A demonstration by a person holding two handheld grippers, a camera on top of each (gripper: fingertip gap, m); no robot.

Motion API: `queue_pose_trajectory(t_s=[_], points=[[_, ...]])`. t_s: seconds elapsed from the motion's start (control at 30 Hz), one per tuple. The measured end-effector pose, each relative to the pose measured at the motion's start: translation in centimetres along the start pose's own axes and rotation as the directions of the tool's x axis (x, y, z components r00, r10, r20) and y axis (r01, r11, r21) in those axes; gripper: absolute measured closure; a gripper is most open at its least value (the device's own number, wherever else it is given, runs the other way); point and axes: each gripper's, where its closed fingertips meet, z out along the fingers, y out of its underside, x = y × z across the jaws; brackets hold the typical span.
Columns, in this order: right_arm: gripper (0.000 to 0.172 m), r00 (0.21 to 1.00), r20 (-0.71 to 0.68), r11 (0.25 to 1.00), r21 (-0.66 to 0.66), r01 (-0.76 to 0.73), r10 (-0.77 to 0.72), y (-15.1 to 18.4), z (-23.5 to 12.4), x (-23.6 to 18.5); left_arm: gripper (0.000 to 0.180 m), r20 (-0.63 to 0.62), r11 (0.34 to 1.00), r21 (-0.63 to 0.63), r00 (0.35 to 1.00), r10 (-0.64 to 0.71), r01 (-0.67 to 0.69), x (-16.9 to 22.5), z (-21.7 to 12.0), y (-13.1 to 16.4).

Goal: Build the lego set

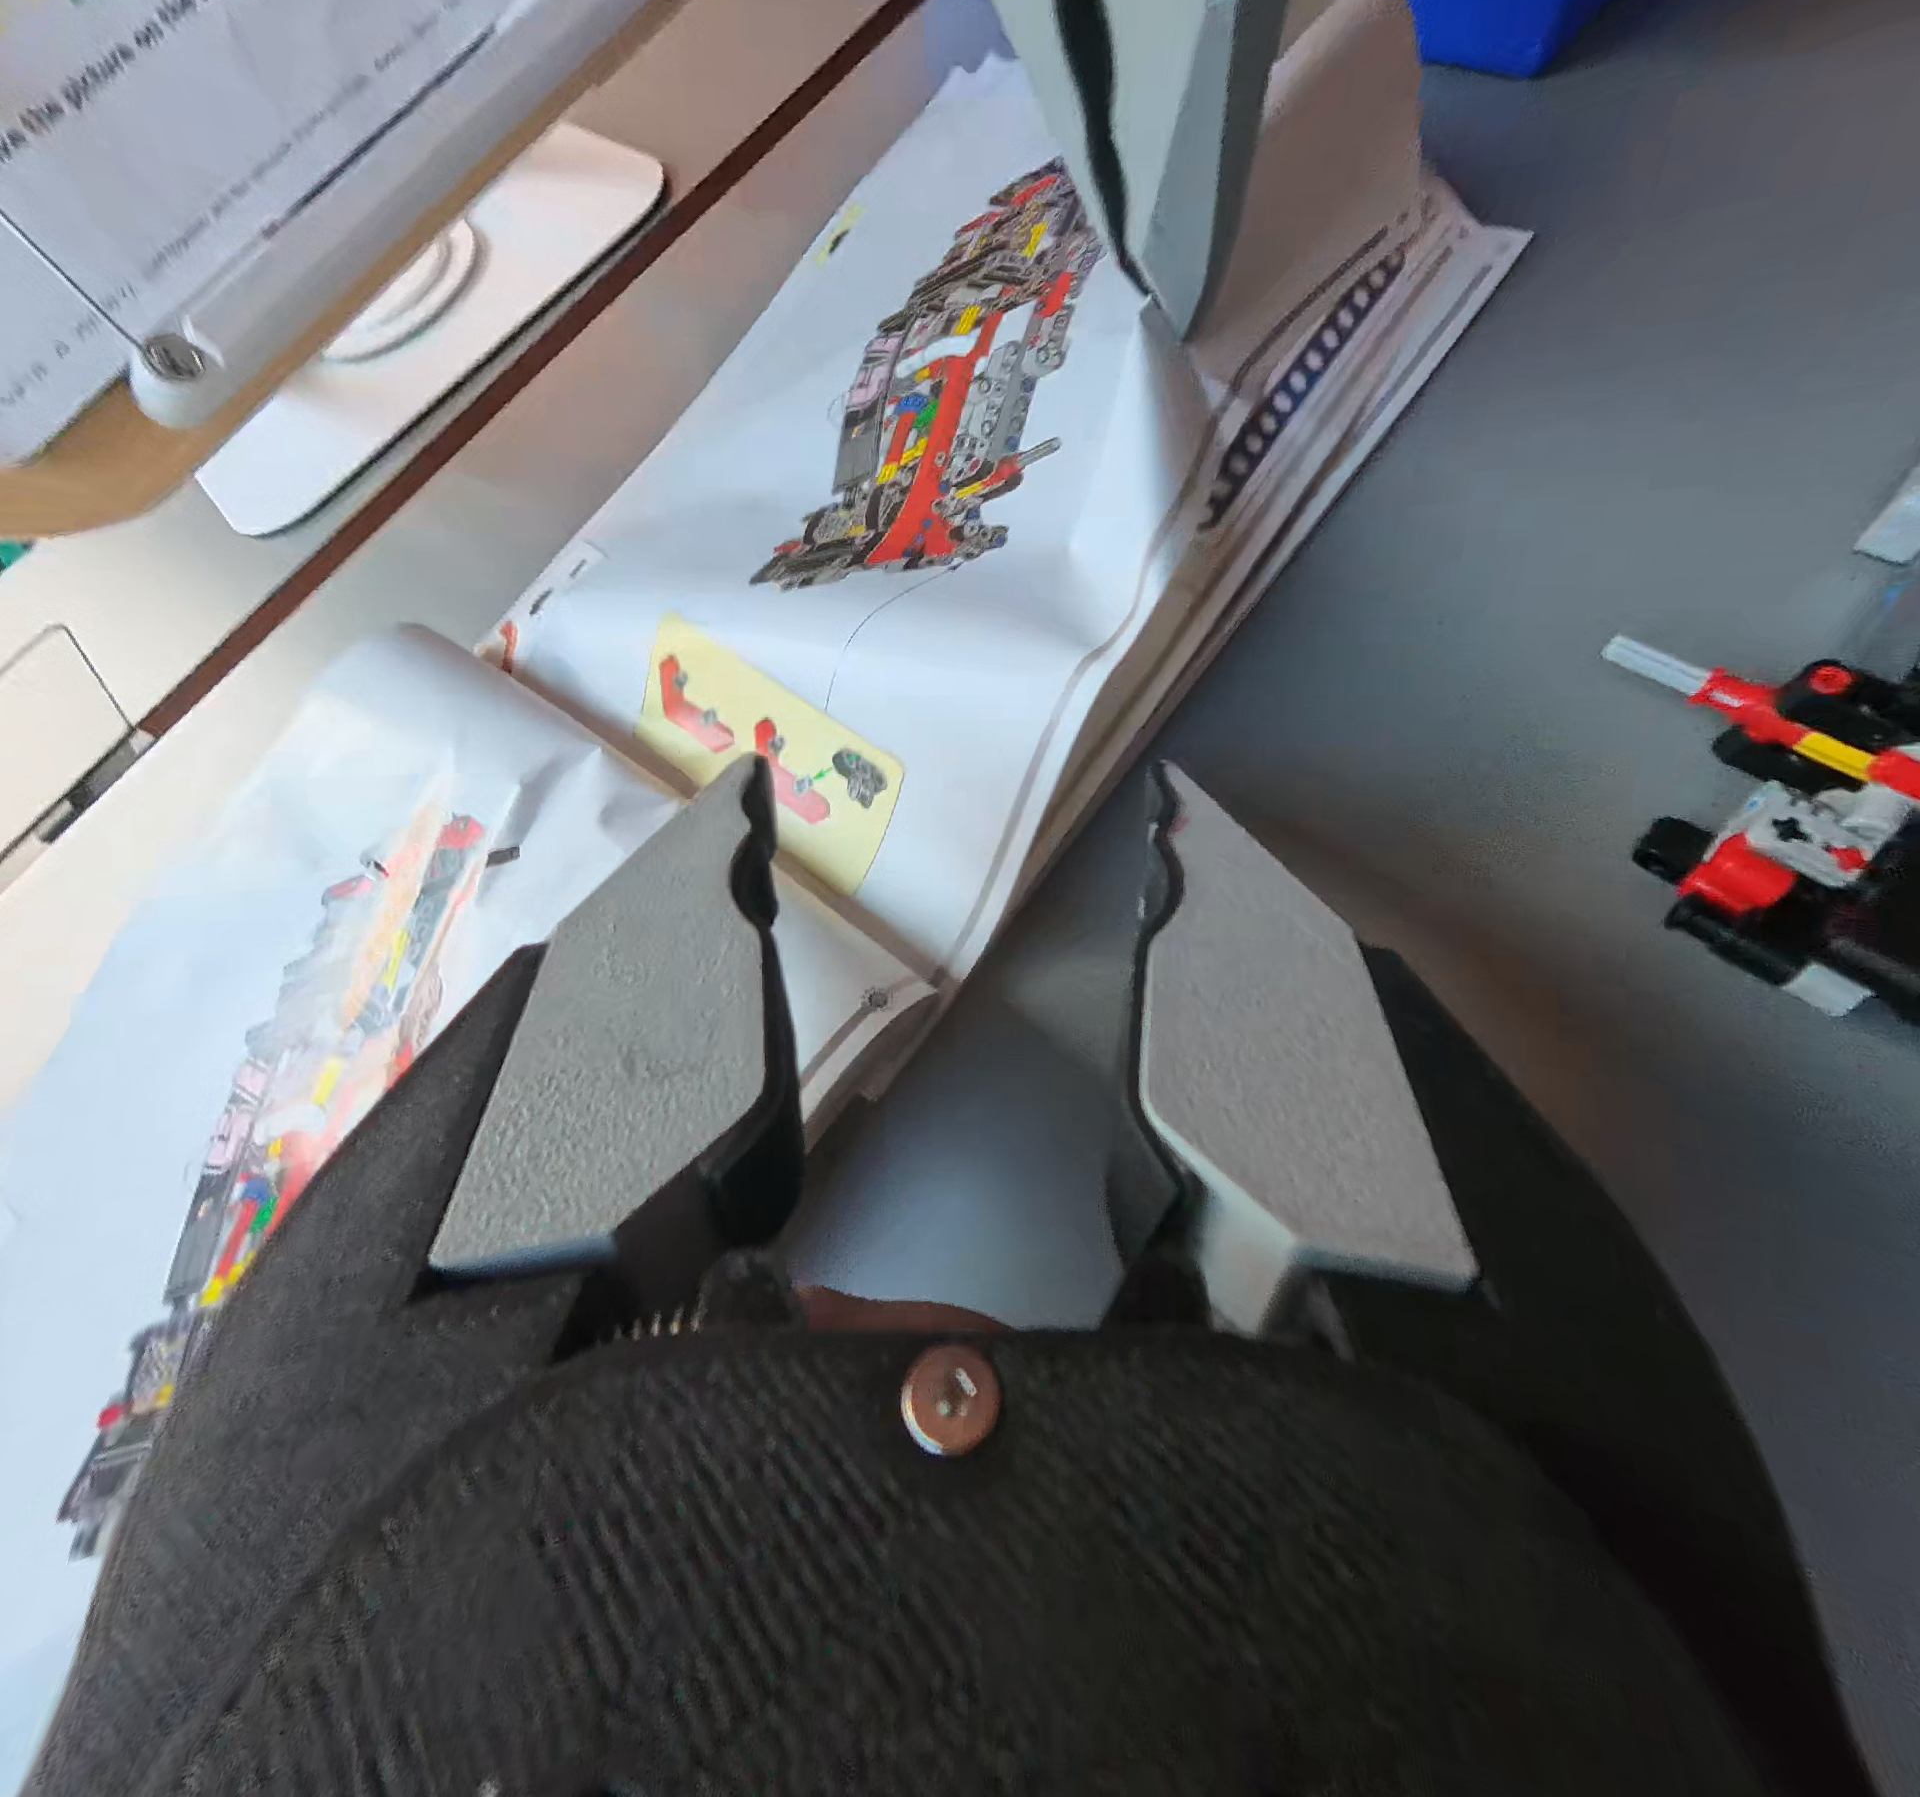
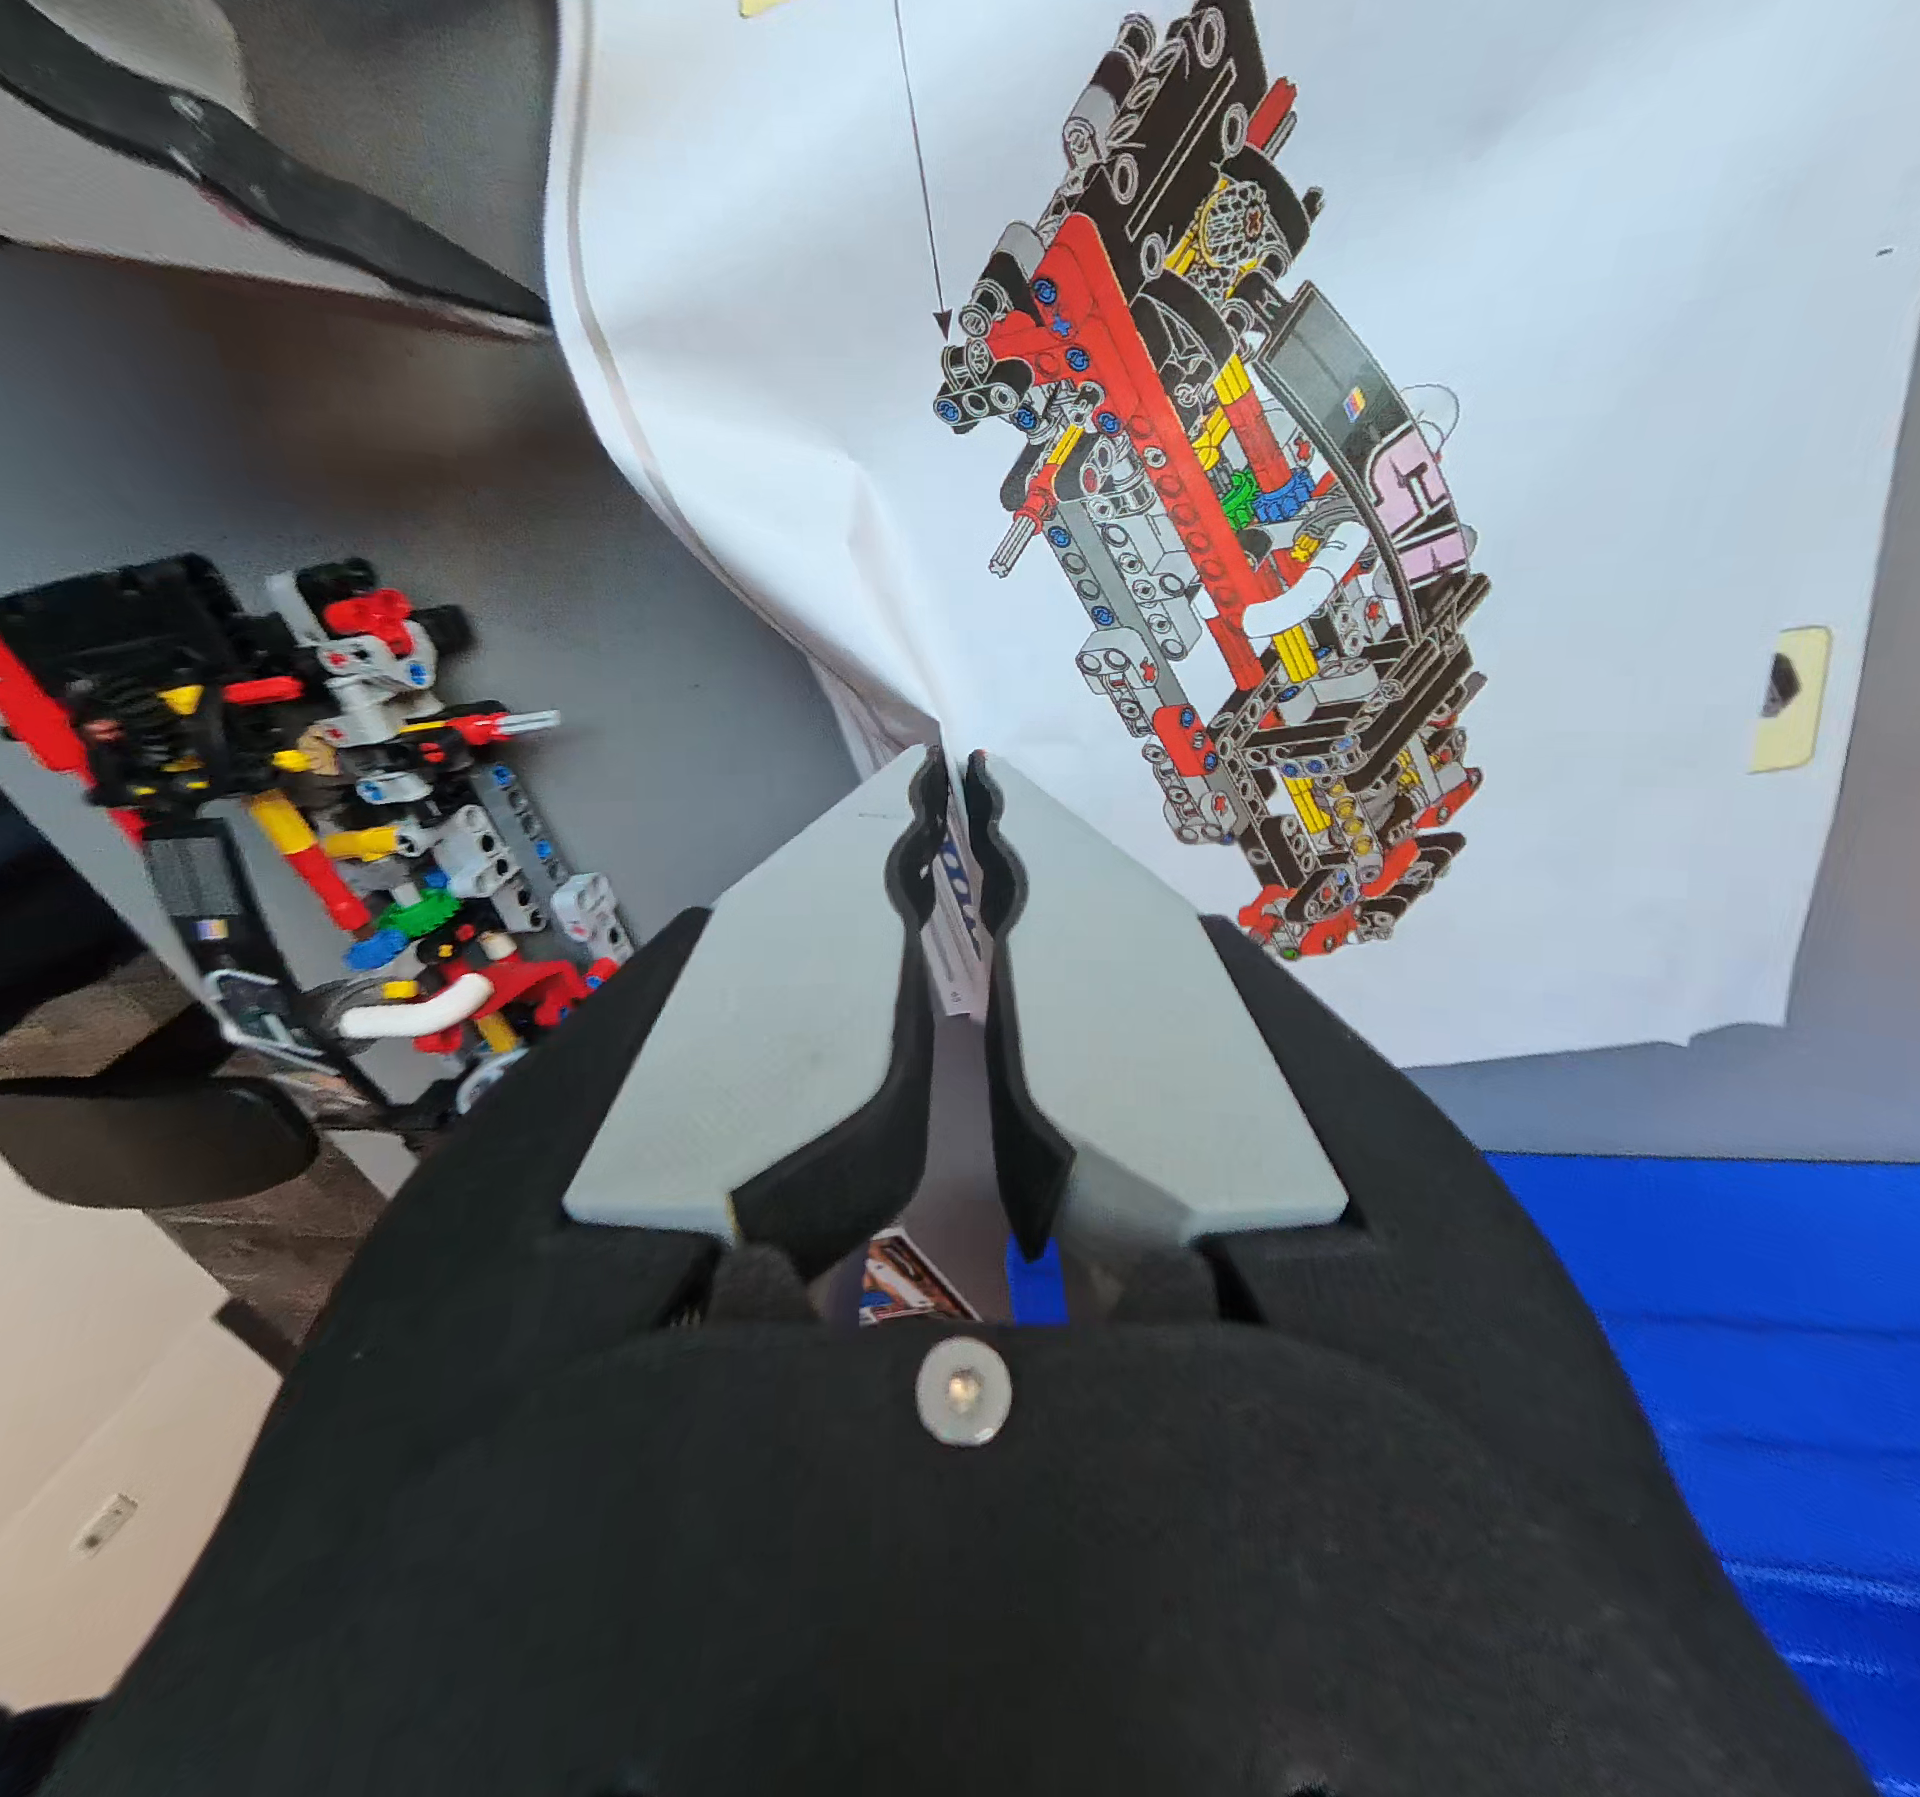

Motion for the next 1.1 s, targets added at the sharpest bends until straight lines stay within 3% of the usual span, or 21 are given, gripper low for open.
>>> queue_pose_trajectory(t_s=[0.13, 0.2, 0.33, 0.4, 0.43, 0.5, 0.53, 0.63, 0.7, 0.73, 0.77, 0.83, 0.87, 0.93, 1.0, 1.1], points=[[0.171, 0.999, 0.041, 1.000, 0.025, -0.006, 0.005, -0.7, -1.7, -1.3, 0.118, 0.022, 0.996, 0.061, 0.998, 0.064, -0.065, 0.6, -0.3, -1.5], [0.171, 1.000, 0.030, 1.000, 0.005, -0.008, 0.007, -0.8, -2.2, -1.5, 0.134, 0.047, 0.993, 0.085, 0.996, 0.077, -0.080, 0.6, -0.5, -2.2], [0.172, 0.999, 0.037, 1.000, 0.017, -0.006, 0.005, -2.2, -3.0, -2.3, 0.147, 0.158, 0.981, 0.065, 0.972, 0.173, -0.185, -0.5, -0.4, -2.4], [0.172, 0.999, 0.052, 0.999, 0.036, 0.001, -0.003, -3.3, -3.5, -3.2, 0.136, 0.178, 0.974, 0.054, 0.962, 0.205, -0.218, -0.5, 0.1, -2.1], [0.172, 0.999, 0.040, 0.999, 0.035, 0.007, -0.009, -3.7, -3.8, -3.4, 0.132, 0.179, 0.978, 0.045, 0.965, 0.194, -0.205, -0.6, 0.3, -1.9], [0.172, 1.000, 0.005, 0.999, 0.035, 0.018, -0.018, -4.4, -4.5, -3.5, 0.169, 0.221, 0.978, 0.081, 0.960, 0.171, -0.192, -1.6, -0.2, -2.4], [0.171, 1.000, -0.021, 0.998, 0.053, 0.016, -0.014, -5.1, -5.1, -3.5, 0.178, 0.264, 0.979, 0.108, 0.954, 0.141, -0.175, -2.5, -0.8, -2.9], [0.164, 0.983, -0.184, 0.975, 0.224, 0.016, 0.026, -7.9, -9.2, -2.9, 0.180, 0.291, 0.979, 0.202, 0.954, -0.075, 0.015, -4.6, -2.2, -2.9], [0.146, 0.926, -0.364, 0.895, 0.440, 0.076, 0.100, -9.8, -15.0, -2.5, 0.180, 0.279, 0.962, 0.233, 0.938, -0.204, 0.140, -5.8, -3.2, -1.9], [0.150, 0.883, -0.441, 0.807, 0.574, 0.142, 0.159, -10.5, -18.4, -2.9, 0.180, 0.270, 0.949, 0.242, 0.925, -0.267, 0.203, -6.4, -3.8, -1.3], [0.169, 0.843, -0.483, 0.679, 0.703, 0.212, 0.237, -10.6, -21.7, -3.5, 0.180, 0.254, 0.930, 0.253, 0.909, -0.330, 0.267, -6.9, -4.5, -0.6], [0.172, 0.763, -0.470, 0.415, 0.862, 0.290, 0.443, -8.4, -26.0, -3.5, 0.180, 0.213, 0.879, 0.267, 0.865, -0.453, 0.395, -7.6, -5.6, 0.8], [0.172, 0.764, -0.408, 0.343, 0.903, 0.258, 0.500, -7.2, -25.8, -3.0, 0.180, 0.190, 0.855, 0.265, 0.845, -0.499, 0.446, -7.7, -6.1, 1.6], [0.171, 0.839, -0.230, 0.334, 0.941, 0.061, 0.493, -6.9, -20.8, -1.6, 0.180, 0.157, 0.821, 0.244, 0.815, -0.558, 0.516, -7.7, -6.6, 3.3], [0.171, 0.911, -0.083, 0.437, 0.892, -0.113, 0.405, -9.3, -13.8, -1.2, 0.180, 0.132, 0.789, 0.200, 0.782, -0.609, 0.581, -7.3, -7.0, 4.9], [0.171, 0.943, 0.051, 0.642, 0.720, -0.262, 0.328, -13.7, -3.7, -1.0, 0.176, 0.086, 0.702, 0.241, 0.705, -0.704, 0.671, -7.6, -9.1, 5.6]])
